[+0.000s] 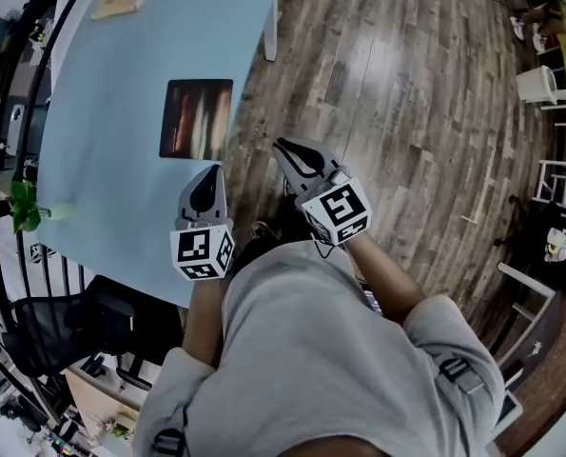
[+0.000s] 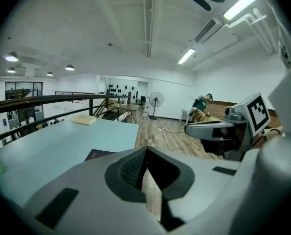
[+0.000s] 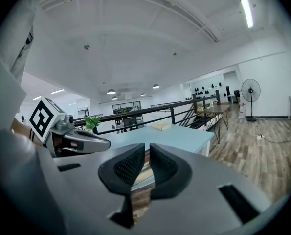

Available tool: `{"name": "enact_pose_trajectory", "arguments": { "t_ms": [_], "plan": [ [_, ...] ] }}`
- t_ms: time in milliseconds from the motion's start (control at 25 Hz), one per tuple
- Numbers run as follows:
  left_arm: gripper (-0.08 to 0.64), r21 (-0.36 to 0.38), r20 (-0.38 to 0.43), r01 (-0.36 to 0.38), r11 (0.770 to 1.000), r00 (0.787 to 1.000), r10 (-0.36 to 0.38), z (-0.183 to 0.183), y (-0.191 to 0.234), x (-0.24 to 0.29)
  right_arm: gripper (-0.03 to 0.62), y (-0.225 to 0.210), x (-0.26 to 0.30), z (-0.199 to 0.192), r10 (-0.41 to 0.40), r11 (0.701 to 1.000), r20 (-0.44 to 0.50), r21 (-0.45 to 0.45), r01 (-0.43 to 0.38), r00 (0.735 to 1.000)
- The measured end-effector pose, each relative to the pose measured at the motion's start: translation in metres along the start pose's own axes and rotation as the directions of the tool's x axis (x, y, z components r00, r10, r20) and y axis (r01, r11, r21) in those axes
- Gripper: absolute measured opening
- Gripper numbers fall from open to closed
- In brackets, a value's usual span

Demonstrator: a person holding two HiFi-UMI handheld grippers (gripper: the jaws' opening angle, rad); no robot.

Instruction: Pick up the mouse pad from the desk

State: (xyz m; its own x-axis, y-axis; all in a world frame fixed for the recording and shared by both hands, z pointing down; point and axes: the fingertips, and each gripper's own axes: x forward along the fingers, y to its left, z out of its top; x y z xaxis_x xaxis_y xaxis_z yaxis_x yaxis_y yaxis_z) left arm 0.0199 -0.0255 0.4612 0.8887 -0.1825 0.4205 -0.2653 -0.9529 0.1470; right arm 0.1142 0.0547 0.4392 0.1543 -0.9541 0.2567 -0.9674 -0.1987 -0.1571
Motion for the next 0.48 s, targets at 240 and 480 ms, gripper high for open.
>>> {"name": "enact_pose_trajectory", "arguments": {
  "t_ms": [240,480],
  "plan": [
    [0.011,-0.036,-0.038,-0.104,0.994,0.994,0.103,-0.001,0.012,0.028,0.035,-0.035,0.033,-0.007,0.11,0.994,-0.033,0.007,-0.11,0.993],
    [0.011,-0.063,-0.097,-0.202,0.977,0.976,0.196,-0.018,0.034,0.031,0.034,-0.033,0.062,-0.032,0.218,0.976,-0.084,0.047,-0.214,0.972]
  ]
}}
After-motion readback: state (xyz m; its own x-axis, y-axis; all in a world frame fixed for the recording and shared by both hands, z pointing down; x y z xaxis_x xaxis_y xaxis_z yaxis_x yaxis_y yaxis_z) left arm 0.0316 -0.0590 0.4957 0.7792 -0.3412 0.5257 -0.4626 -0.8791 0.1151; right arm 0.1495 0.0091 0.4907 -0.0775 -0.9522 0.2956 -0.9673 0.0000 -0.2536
